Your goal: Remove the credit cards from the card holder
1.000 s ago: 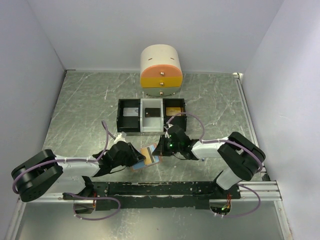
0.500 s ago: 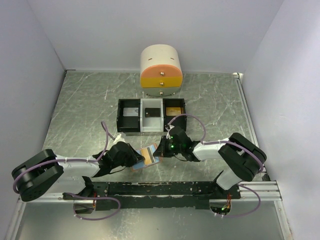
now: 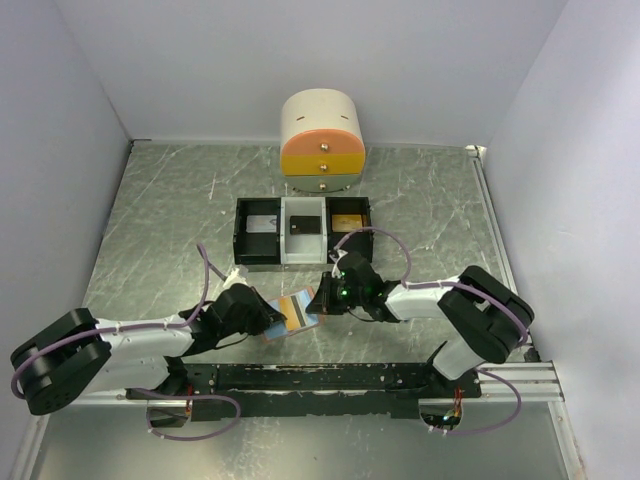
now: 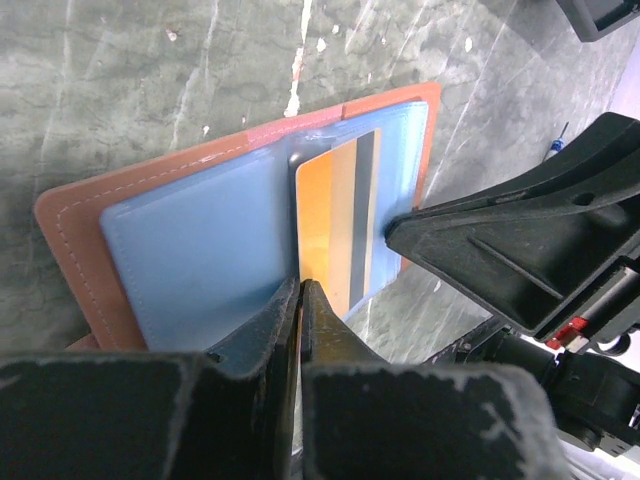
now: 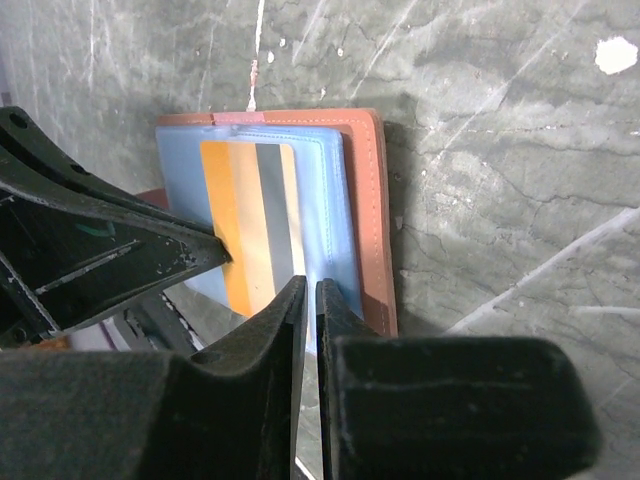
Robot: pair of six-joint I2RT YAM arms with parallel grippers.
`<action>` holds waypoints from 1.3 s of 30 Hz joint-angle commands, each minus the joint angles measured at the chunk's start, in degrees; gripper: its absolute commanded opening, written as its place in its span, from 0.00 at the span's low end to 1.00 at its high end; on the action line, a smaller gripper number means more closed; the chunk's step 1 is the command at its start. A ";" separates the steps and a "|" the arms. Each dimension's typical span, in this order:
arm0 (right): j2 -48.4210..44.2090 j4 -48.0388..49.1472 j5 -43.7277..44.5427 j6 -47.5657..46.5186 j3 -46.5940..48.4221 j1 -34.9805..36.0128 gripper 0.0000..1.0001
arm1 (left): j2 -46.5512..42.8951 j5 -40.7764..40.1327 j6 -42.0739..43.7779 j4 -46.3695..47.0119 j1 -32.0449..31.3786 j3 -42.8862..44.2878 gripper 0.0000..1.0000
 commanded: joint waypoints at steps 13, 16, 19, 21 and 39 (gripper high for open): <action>0.60 -6.90 -7.23 -7.67 9.55 0.11 0.14 | -0.20 -0.88 1.14 -2.50 -0.38 0.29 0.13; 2.81 -7.88 -5.11 -7.54 8.75 0.01 0.16 | -0.55 -0.68 1.05 -1.64 -0.38 -0.15 0.15; 5.06 -8.70 -4.99 -7.61 8.42 0.02 0.16 | -0.97 -0.37 0.64 0.63 -0.38 -1.34 0.19; 5.67 -8.99 -3.93 -7.36 7.68 -0.02 0.17 | -1.13 -0.13 0.31 2.72 -0.39 -2.23 0.24; 5.39 -4.78 -1.91 -2.60 2.96 -0.04 0.19 | 3.97 -0.47 -7.65 13.10 -0.48 -6.92 0.28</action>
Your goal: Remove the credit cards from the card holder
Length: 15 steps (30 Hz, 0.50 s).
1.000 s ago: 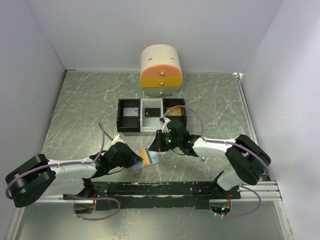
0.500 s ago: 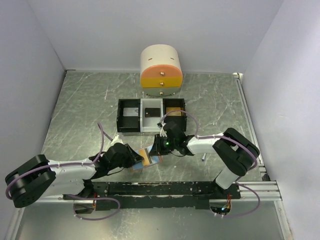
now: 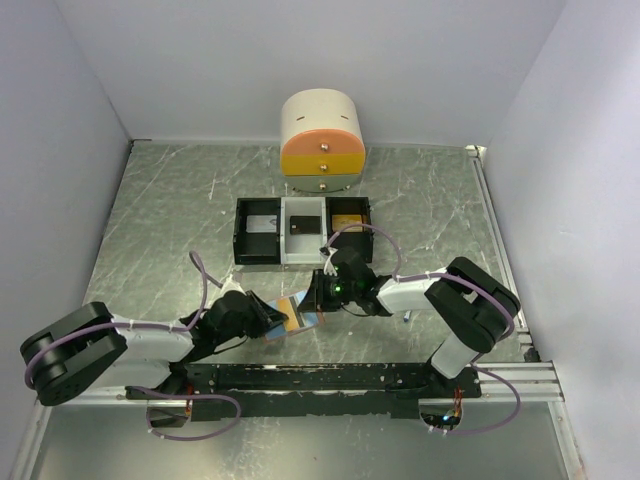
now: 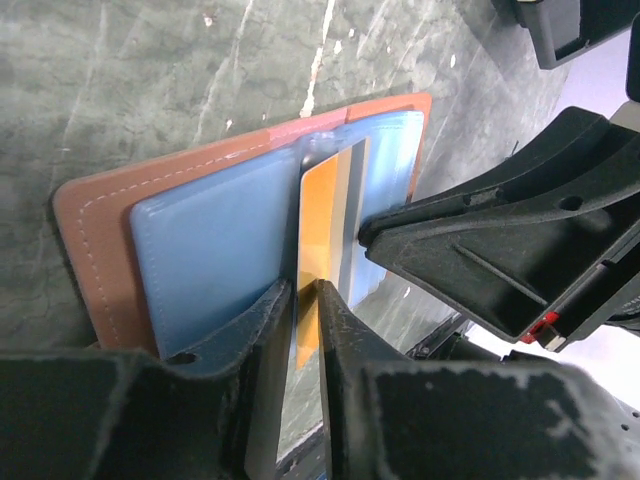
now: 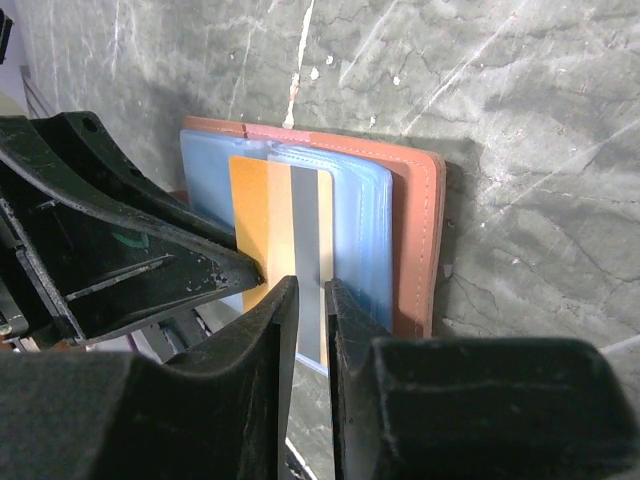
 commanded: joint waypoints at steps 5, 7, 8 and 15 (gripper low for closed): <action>0.63 -4.81 2.32 -0.49 -0.94 0.07 0.19 | -2.75 -1.66 -0.36 -4.18 -0.41 -0.88 0.20; 0.36 -4.68 2.30 -0.54 -0.87 0.03 0.19 | -4.35 -1.97 0.09 -6.05 -0.40 -0.76 0.17; 0.25 -5.02 2.33 -0.73 -0.51 0.02 0.19 | -5.19 -2.22 0.26 -7.09 -0.40 -0.83 0.16; -0.66 -6.15 1.47 -1.73 1.28 0.08 0.19 | -10.68 -3.51 0.38 -10.32 -0.42 -2.46 0.15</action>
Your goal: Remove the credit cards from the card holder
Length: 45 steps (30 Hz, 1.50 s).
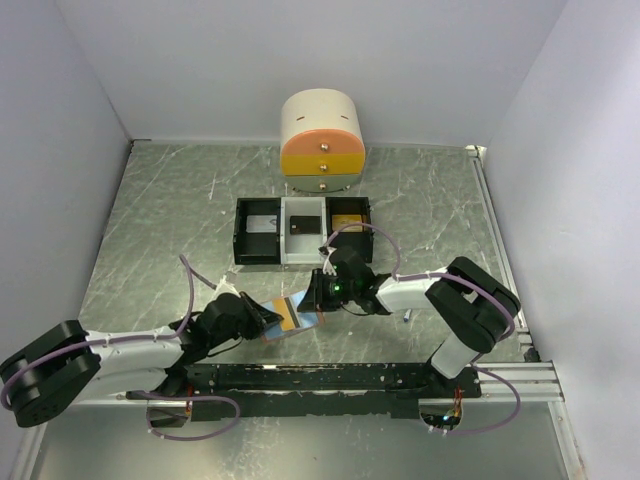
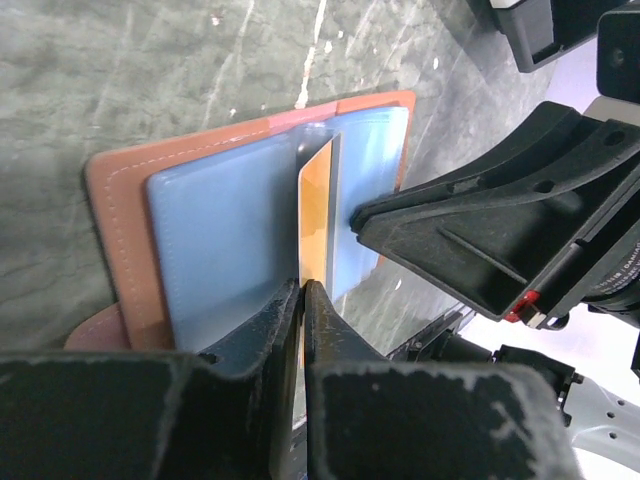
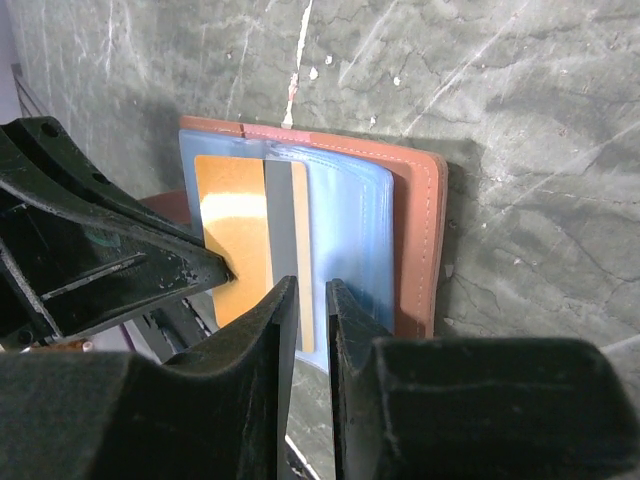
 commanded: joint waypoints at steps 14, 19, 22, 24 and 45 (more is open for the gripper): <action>-1.77 -2.29 -6.05 -3.69 4.01 1.57 0.19 | -0.65 -1.35 2.82 -5.36 -0.39 0.98 0.16; 3.36 -6.26 -2.73 -3.24 6.55 1.57 0.18 | 0.53 -0.76 2.52 -4.56 -0.38 1.19 0.19; 3.75 -5.29 -0.76 -2.08 4.63 1.49 0.18 | 0.01 -0.69 2.23 -3.56 -0.38 0.81 0.21; 3.56 -5.82 0.68 -2.20 3.94 1.50 0.18 | -0.34 -0.96 1.92 -3.22 -0.38 0.46 0.23; 3.58 -0.76 -1.03 0.61 0.05 1.49 0.18 | 4.33 -0.93 -0.82 5.15 -0.38 -1.19 0.14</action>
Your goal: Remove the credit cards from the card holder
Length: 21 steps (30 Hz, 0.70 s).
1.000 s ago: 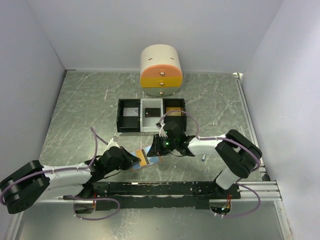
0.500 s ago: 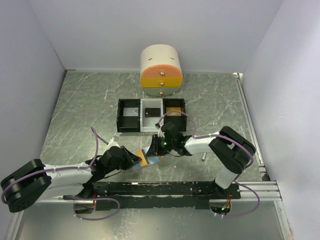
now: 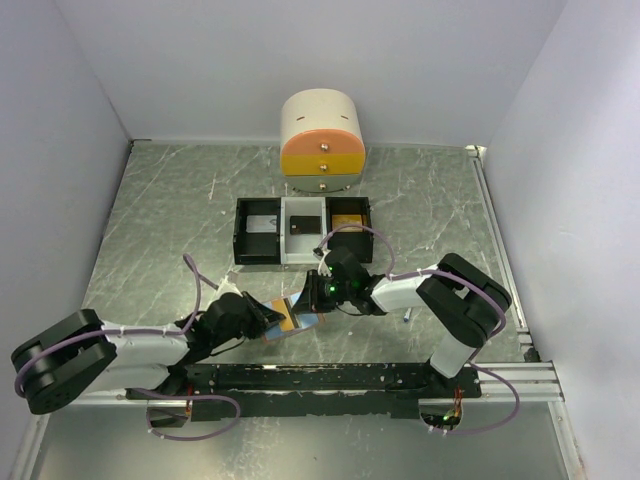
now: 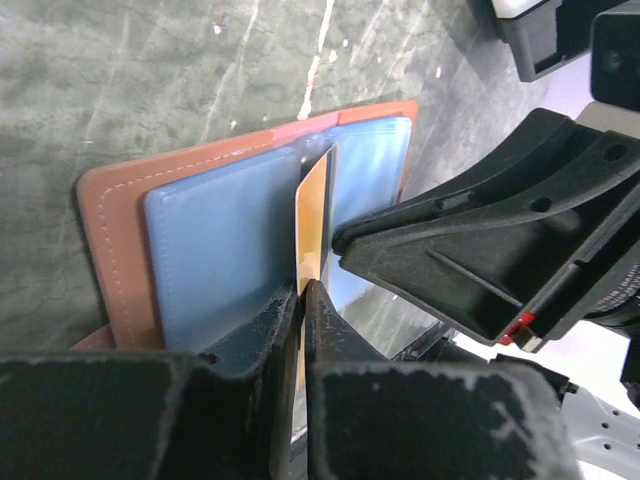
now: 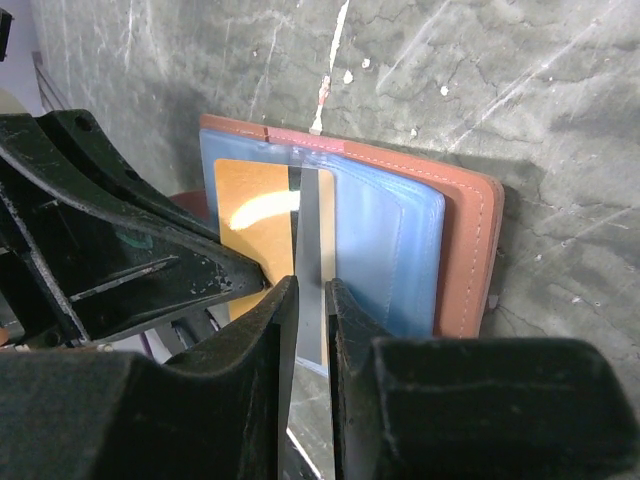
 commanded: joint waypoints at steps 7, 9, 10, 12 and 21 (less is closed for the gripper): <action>-1.75 -6.73 2.01 -2.55 0.36 -0.09 0.19 | -7.53 -2.65 1.28 -8.65 -0.26 -0.54 0.07; -3.04 -6.77 1.91 -3.20 0.58 -0.04 0.20 | -9.39 -2.88 2.35 -10.37 -0.25 -0.52 0.07; -3.77 -6.56 1.90 -3.36 0.60 -0.02 0.20 | -10.35 -3.01 2.67 -11.71 -0.25 -0.30 0.07; -5.07 -5.65 1.53 -3.63 0.58 -0.10 0.21 | -12.18 -3.35 3.46 -14.27 -0.25 0.45 0.07; -5.69 4.14 -5.11 -0.68 -0.81 0.00 0.41 | -18.16 -3.20 7.56 -17.76 -0.25 2.20 0.07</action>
